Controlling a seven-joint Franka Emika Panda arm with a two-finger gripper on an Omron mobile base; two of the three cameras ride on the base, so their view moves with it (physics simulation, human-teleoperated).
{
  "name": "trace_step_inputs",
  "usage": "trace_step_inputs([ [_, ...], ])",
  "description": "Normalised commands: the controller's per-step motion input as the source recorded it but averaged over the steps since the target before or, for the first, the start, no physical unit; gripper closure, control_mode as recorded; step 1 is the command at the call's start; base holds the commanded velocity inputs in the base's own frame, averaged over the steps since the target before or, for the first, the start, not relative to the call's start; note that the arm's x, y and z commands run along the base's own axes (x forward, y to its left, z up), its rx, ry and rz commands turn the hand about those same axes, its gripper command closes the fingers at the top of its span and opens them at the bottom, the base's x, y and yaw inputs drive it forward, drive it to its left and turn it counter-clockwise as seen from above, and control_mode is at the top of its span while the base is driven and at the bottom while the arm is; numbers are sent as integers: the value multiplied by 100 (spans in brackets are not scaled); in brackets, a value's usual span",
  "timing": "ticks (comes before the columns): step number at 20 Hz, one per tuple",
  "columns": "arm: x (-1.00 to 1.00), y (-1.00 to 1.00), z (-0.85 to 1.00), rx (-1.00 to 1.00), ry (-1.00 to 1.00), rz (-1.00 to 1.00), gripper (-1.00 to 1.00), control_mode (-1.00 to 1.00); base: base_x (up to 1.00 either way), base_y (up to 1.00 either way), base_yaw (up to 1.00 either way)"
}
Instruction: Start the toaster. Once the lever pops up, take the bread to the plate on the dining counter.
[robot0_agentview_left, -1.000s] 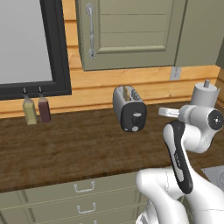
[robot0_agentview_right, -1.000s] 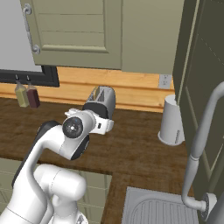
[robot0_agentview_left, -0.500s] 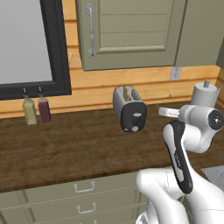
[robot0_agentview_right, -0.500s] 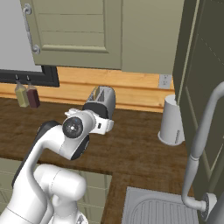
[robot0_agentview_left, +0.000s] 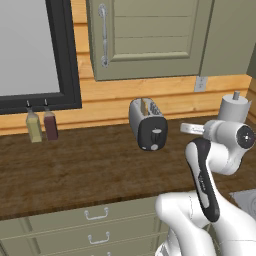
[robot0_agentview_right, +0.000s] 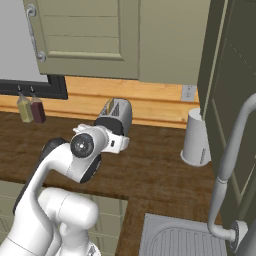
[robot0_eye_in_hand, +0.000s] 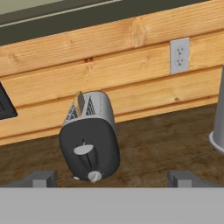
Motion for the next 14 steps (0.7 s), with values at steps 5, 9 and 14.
trace_step_inputs([
  [5,10,44,12,-8,6,-1,-100,-100,0,0,0],
  [9,10,19,45,-9,25,-4,-100,-100,0,0,0],
  [14,1,0,71,-8,40,-10,-100,-100,0,0,0],
])
